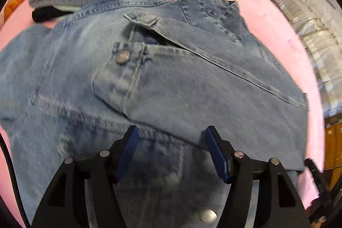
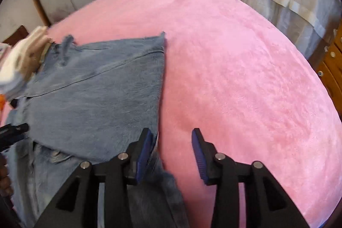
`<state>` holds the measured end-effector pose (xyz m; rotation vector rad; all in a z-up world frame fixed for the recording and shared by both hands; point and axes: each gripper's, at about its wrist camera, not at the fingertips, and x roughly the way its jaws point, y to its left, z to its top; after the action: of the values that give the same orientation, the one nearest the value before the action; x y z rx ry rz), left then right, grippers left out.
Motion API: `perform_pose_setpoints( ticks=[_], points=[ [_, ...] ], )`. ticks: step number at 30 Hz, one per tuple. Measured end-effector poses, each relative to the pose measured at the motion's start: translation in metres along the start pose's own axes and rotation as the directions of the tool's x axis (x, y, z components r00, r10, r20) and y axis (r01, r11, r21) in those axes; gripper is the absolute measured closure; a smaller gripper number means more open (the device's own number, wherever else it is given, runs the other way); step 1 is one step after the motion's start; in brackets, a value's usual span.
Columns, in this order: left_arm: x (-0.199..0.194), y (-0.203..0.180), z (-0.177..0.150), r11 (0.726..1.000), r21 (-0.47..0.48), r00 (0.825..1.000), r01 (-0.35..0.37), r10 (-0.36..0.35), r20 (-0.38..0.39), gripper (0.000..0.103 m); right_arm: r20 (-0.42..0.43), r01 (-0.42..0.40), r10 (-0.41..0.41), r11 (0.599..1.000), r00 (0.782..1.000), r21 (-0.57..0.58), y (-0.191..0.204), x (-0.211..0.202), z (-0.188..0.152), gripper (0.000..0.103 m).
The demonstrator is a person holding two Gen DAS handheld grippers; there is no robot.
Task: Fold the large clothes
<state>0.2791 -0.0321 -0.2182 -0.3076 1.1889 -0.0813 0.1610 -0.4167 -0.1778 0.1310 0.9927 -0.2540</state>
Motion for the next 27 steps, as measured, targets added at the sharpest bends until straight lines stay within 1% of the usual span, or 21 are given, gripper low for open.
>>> perform_pose_setpoints(
  ticks=[3, 7, 10, 14, 15, 17, 19, 20, 23, 25, 27],
  points=[
    [-0.008, 0.004, -0.014, 0.999, -0.038, 0.999, 0.032, -0.032, -0.011, 0.039, -0.001, -0.006, 0.006, 0.994, 1.000, -0.107, 0.012, -0.011, -0.013, 0.062],
    [-0.014, 0.006, -0.034, 0.999, -0.039, 0.999, 0.036, -0.036, -0.017, 0.039, -0.031, 0.020, -0.026, 0.984, 0.999, -0.177, 0.018, -0.004, -0.029, 0.062],
    [-0.017, 0.002, -0.043, 0.999, -0.025, 1.000, 0.025, -0.025, -0.007, 0.038, -0.036, 0.022, -0.029, 0.985, 0.999, -0.170, 0.024, 0.001, -0.029, 0.062],
    [-0.014, 0.000, -0.043, 0.999, -0.033, 1.000, 0.023, -0.023, 0.000, 0.037, 0.003, 0.070, -0.070, 0.987, 0.998, -0.145, 0.030, 0.014, -0.014, 0.064],
    [-0.013, 0.001, -0.043, 0.999, -0.038, 1.000, 0.024, -0.024, 0.001, 0.037, 0.017, 0.103, -0.102, 0.988, 0.995, -0.113, 0.026, 0.015, -0.011, 0.064],
    [-0.013, 0.004, -0.043, 0.998, -0.054, 0.999, 0.034, -0.034, 0.002, 0.037, -0.003, 0.089, -0.090, 0.994, 0.996, -0.058, 0.010, 0.019, -0.011, 0.065],
    [-0.014, 0.010, -0.044, 0.997, -0.069, 0.999, 0.046, -0.046, -0.001, 0.037, -0.028, 0.049, -0.049, 0.999, 0.998, 0.002, -0.002, 0.026, -0.013, 0.065],
    [-0.014, 0.013, -0.045, 0.996, -0.073, 0.999, 0.047, -0.047, -0.002, 0.037, -0.030, 0.047, -0.047, 0.999, 0.998, 0.000, -0.002, 0.028, -0.013, 0.065],
    [-0.016, 0.018, -0.048, 0.996, -0.082, 0.999, 0.043, -0.044, -0.010, 0.037, -0.029, 0.086, -0.087, 0.995, 0.996, -0.044, 0.009, 0.023, -0.012, 0.063],
    [-0.019, 0.019, -0.050, 0.996, -0.082, 0.999, 0.040, -0.041, -0.007, 0.037, -0.028, 0.105, -0.107, 0.992, 0.994, -0.070, 0.019, 0.013, -0.010, 0.062],
    [-0.025, 0.019, -0.051, 0.996, -0.074, 0.999, 0.039, -0.039, 0.001, 0.037, -0.003, 0.114, -0.114, 0.989, 0.993, -0.093, 0.029, -0.003, -0.012, 0.062]
  ],
)
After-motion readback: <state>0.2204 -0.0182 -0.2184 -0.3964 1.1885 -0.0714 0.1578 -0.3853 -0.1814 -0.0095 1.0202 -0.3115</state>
